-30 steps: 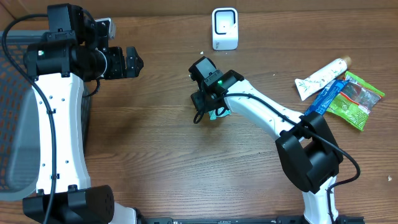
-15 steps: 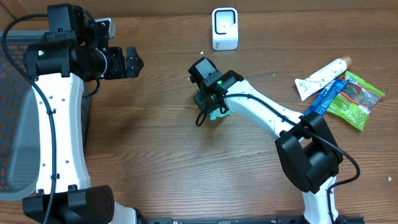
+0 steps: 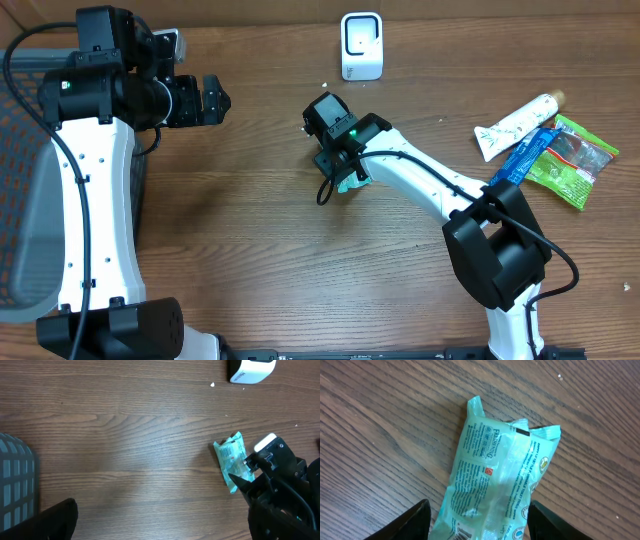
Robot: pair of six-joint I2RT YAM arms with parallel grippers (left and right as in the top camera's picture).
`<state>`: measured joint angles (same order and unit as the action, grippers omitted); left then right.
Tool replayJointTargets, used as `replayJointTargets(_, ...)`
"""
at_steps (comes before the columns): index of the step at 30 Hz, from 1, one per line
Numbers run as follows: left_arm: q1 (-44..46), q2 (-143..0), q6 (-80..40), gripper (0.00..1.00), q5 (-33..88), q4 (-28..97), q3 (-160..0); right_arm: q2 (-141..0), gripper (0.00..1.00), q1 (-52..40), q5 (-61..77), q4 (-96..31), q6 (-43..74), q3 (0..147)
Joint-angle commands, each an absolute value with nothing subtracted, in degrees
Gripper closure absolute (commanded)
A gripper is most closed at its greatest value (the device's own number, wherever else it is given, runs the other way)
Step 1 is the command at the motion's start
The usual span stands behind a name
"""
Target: Scan the item barcode
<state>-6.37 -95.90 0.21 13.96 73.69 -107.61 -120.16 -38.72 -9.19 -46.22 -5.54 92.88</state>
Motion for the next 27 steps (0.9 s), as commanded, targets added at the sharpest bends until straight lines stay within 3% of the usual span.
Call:
replayJointTargets(1, -6.35, -96.25, 1.30, 0.00, 14.46, 73.45, -107.85, -119.48, 0.37, -39.00, -8.73, -45.06, -5.85, 91.50)
replayJointTargets(13, -6.35, -96.25, 1.30, 0.00, 14.46, 73.45, -107.85, -119.85, 0.38, -39.27, -8.78, -40.91, -5.78, 89.19)
replayJointTargets(21, -6.35, -96.25, 1.30, 0.00, 14.46, 73.45, -107.85, -120.05, 0.34, -35.70, -13.58, -32.01, 3.86, 89.21)
replayJointTargets(25, -6.35, -96.25, 1.30, 0.00, 14.46, 73.45, -107.85, -120.05, 0.35, -29.80, -4.47, -31.33, 8.38, 89.21)
replayJointTargets(27, -6.35, -96.25, 1.30, 0.00, 14.46, 73.45, -107.85, -120.05, 0.42, -26.06, 1.56, -32.40, 11.40, 89.21)
